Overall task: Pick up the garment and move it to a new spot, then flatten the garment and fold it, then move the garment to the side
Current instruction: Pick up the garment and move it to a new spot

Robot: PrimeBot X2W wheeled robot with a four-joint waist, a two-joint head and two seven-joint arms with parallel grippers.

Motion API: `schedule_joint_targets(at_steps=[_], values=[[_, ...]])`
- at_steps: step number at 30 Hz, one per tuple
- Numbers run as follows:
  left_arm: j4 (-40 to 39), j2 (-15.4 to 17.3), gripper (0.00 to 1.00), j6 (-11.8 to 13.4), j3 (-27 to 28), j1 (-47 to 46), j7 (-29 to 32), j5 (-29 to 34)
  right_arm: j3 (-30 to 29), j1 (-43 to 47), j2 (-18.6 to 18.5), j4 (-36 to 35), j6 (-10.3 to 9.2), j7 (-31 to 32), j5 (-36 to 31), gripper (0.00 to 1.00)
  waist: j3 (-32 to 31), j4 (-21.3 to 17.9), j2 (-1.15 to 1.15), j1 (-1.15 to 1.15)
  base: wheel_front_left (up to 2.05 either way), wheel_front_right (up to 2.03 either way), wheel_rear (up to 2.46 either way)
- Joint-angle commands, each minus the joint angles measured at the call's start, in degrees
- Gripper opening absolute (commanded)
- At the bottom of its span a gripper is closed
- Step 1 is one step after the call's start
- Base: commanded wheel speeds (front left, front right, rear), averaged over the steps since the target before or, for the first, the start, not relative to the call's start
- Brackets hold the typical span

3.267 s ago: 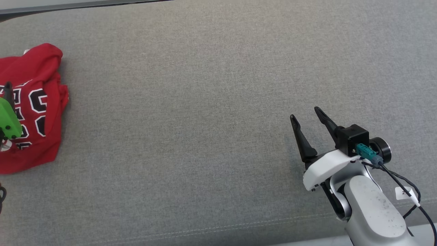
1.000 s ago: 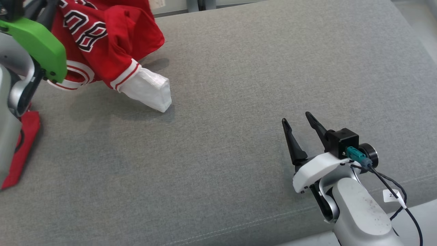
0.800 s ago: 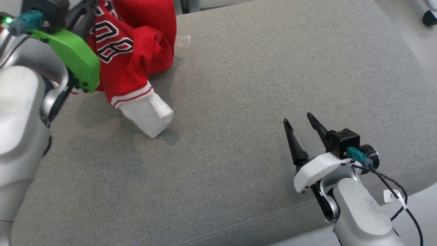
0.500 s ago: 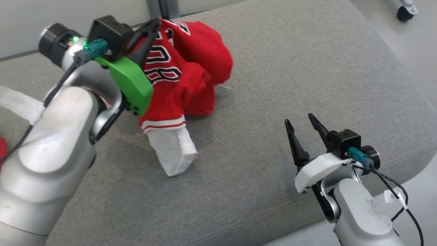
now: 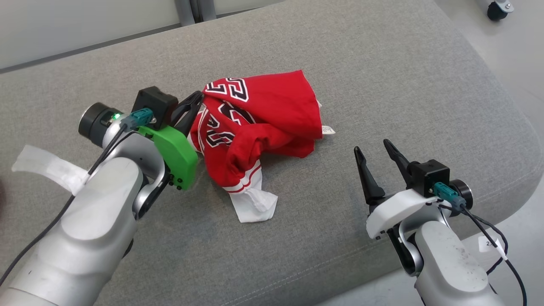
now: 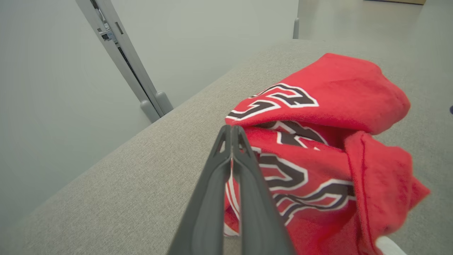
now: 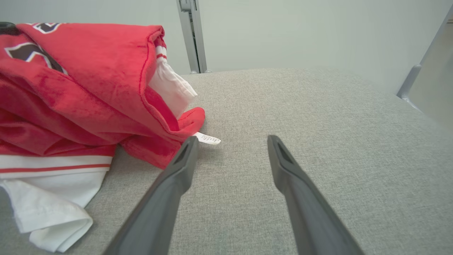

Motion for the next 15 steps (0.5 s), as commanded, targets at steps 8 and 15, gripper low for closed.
schedule_joint_targets(at_steps=[8,15], values=[[11.79,-2.89,0.0,-0.14,-0.04,1.23,-9.53,0.24,-0.11,-0.26,0.18,0.0,0.0,-0.24,-0.38,1.0,0.4,1.07,0.0,0.0,0.0,0.0,0.0],[14.76,-5.77,1.0,1.81,0.9,1.61,-15.55,0.86,-0.9,0.62,0.01,-0.15,0.0,-0.24,-0.77,1.0,-0.26,3.01,0.0,0.0,0.0,0.0,0.0]])
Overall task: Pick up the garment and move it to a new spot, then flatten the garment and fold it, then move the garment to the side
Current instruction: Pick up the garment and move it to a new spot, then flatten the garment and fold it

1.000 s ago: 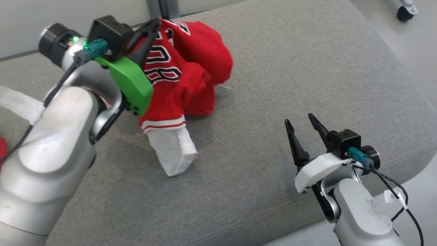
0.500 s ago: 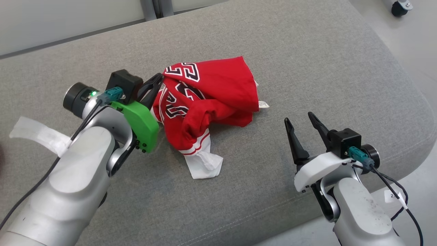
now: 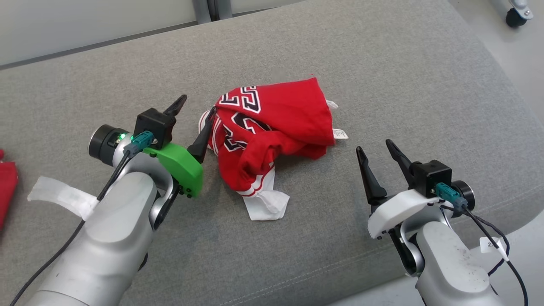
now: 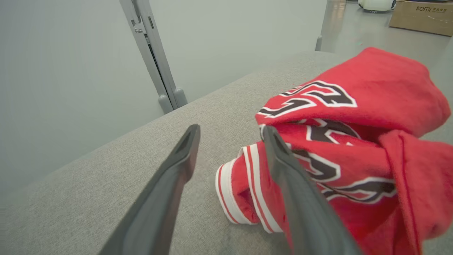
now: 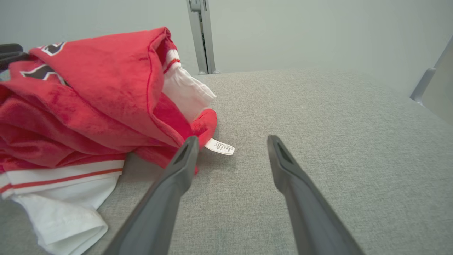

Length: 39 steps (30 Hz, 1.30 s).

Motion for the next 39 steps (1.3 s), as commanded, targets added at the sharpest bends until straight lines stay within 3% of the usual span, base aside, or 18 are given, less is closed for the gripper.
schedule_joint_targets(at_steps=[1,15,22,39], values=[[-0.35,-0.49,1.0,1.17,0.94,0.8,-1.03,0.38,-0.43,0.67,-0.24,-0.26,0.0,-0.16,-0.27,1.0,-0.22,1.0,0.0,0.0,0.0,0.0,0.0],[-14.05,-2.38,1.0,6.21,6.51,11.62,-1.77,2.95,-3.33,1.87,-0.3,-1.43,0.0,-0.16,-0.89,1.0,0.1,4.51,0.0,0.0,0.0,0.0,0.0],[-15.19,-3.04,1.0,6.0,5.18,16.68,-1.77,3.56,-3.37,2.05,-0.11,-1.56,0.0,-0.16,-1.24,1.0,0.01,5.43,0.0,0.0,0.0,0.0,0.0],[-9.76,-5.48,1.0,2.38,-1.44,20.68,0.58,3.75,-3.0,1.43,-0.05,-1.0,0.0,-0.16,-0.78,1.0,0.42,4.89,0.0,0.0,0.0,0.0,0.0]])
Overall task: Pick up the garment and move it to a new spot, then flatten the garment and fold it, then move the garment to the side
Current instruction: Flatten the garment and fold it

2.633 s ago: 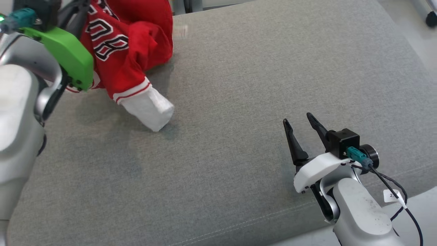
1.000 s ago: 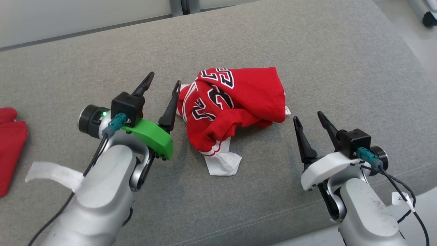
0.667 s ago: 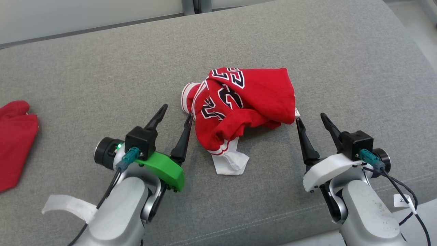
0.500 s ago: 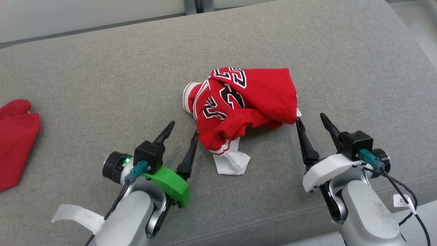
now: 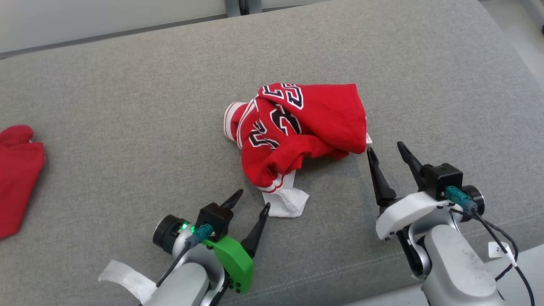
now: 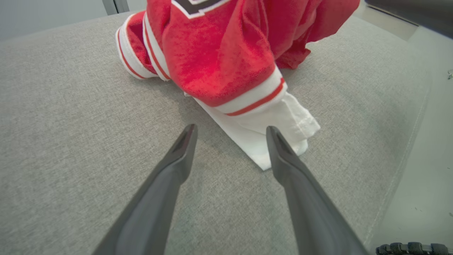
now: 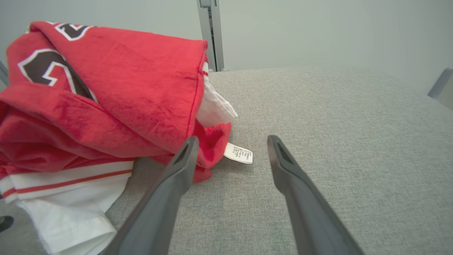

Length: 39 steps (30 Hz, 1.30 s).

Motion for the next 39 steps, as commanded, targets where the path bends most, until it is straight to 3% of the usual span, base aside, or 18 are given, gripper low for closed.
schedule_joint_targets(at_steps=[1,8,13,22,23,24,25,39], values=[[0.52,-0.24,1.0,-0.4,-0.42,0.4,0.24,0.61,0.17,-0.2,-0.04,0.16,0.0,-0.15,0.04,1.0,-0.12,-0.12,0.0,0.0,0.0,0.0,0.0],[3.4,-2.07,1.0,-1.61,-2.8,-0.95,1.28,0.73,0.95,-0.4,0.01,0.57,0.0,-0.15,0.32,1.0,-0.69,-1.01,0.0,0.0,0.0,0.0,0.0],[8.56,-3.21,1.0,-0.92,-3.82,-2.62,1.33,1.4,1.62,-0.78,-0.14,0.84,0.0,-0.15,0.66,1.0,-0.91,-2.01,0.0,0.0,0.0,0.0,0.0],[17.21,-5.31,1.0,-2.01,-4.74,-4.81,0.28,0.27,1.9,-0.73,-0.26,1.09,0.0,-0.15,0.77,1.0,-1.29,-3.25,0.0,0.0,0.0,0.0,0.0],[18.05,-5.53,0.76,-2.1,-4.84,-4.89,0.18,0.0,1.93,-0.73,-0.25,1.16,0.0,-0.15,0.76,1.0,-1.37,-3.31,0.0,0.0,0.0,0.0,0.0],[18.57,-5.68,0.42,-2.36,-5.05,-5.18,-0.01,-0.08,1.91,-0.72,-0.25,1.19,0.0,-0.15,0.74,1.0,-1.46,-3.33,0.0,0.0,0.0,0.0,0.0],[18.88,-5.85,0.0,-2.46,-5.07,-5.38,-0.3,-0.36,1.88,-0.69,-0.25,1.22,0.0,-0.15,0.72,1.0,-1.54,-3.32,0.0,0.0,0.0,0.0,0.0],[17.79,-6.44,0.0,-1.62,-5.24,-6.49,-2.21,-0.34,1.25,1.07,-0.16,1.19,0.0,-0.15,0.22,1.0,-3.23,-0.51,0.0,0.0,0.0,0.0,0.0]])
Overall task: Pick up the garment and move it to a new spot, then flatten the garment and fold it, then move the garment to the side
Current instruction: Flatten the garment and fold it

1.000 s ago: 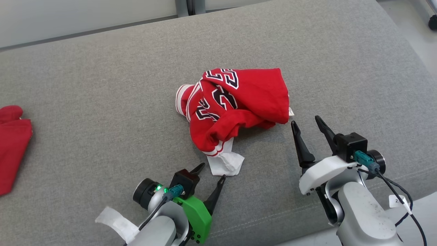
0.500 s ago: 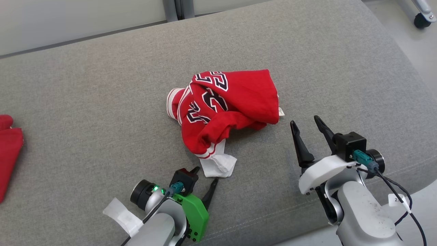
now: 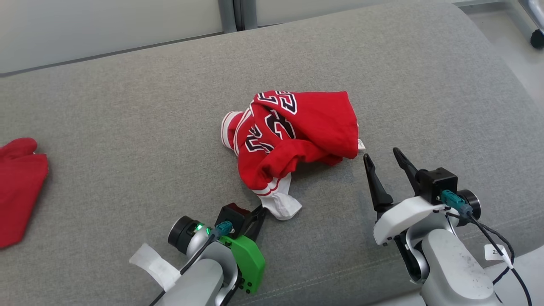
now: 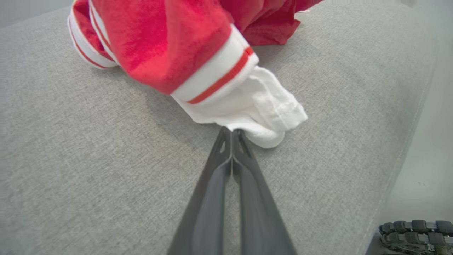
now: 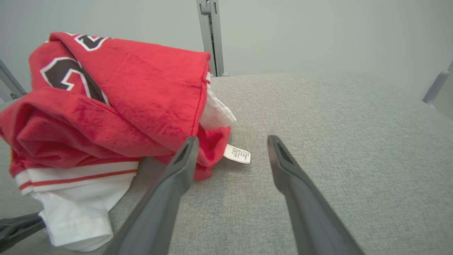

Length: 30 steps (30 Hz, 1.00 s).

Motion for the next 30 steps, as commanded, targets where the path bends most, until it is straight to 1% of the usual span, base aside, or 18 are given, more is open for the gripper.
schedule_joint_targets(at_steps=[1,4,7,9,15,16,17,22,26,30], values=[[-0.36,0.12,0.0,0.13,-0.08,-0.29,-0.33,0.34,0.03,0.75,0.06,0.09,0.0,-0.15,-0.19,1.0,-0.56,0.9,0.0,0.0,0.0,0.0,0.0],[-0.8,0.1,0.0,-0.45,-0.49,0.3,-0.37,0.29,0.14,0.77,0.06,0.24,0.0,-0.15,-0.13,1.0,-0.83,1.38,0.0,0.0,0.0,0.0,0.0],[-1.66,0.29,0.0,0.56,-0.22,0.28,-0.42,0.57,-0.02,1.0,0.05,0.18,0.0,-0.15,-0.25,1.0,-0.93,1.84,0.0,0.0,0.0,0.0,0.0],[-2.36,1.08,0.0,1.29,0.45,0.56,-0.44,0.3,-0.29,1.23,-0.05,0.11,0.0,-0.15,-0.25,1.0,-1.06,2.29,0.0,0.0,0.0,0.0,0.0],[-6.31,5.48,0.0,4.25,3.79,2.21,-0.41,-0.49,-0.84,2.32,-0.18,0.32,0.0,-0.15,-0.27,1.0,-1.97,4.62,0.0,0.0,0.0,0.0,0.0],[-6.31,5.48,0.0,4.25,3.79,2.21,-0.41,-0.49,-0.84,2.32,-0.18,0.32,0.0,-0.15,-0.27,1.0,-1.97,4.62,0.0,0.0,0.0,0.0,0.0],[-7.1,6.42,0.0,4.8,4.35,2.62,-0.39,-0.55,-0.85,2.44,-0.19,0.38,0.0,-0.15,-0.24,1.0,-2.17,5.13,0.0,0.0,0.0,0.0,0.0],[-11.84,10.65,0.0,7.41,7.34,4.76,-0.36,-1.52,-0.58,3.05,-0.13,0.67,0.0,-0.14,-0.18,1.0,-3.16,7.99,0.0,0.0,0.0,0.0,0.0],[-15.61,13.2,0.0,9.11,8.68,6.88,0.35,-2.65,-0.28,3.3,-0.16,0.87,0.0,-0.13,-0.01,1.0,-3.72,10.08,0.0,0.0,0.0,0.0,0.0],[-19.26,15.55,0.0,10.87,9.96,9.88,1.12,-3.72,0.14,3.34,-0.04,0.94,0.0,-0.12,-0.17,1.0,-3.84,11.34,0.0,0.0,0.0,0.0,0.0]])
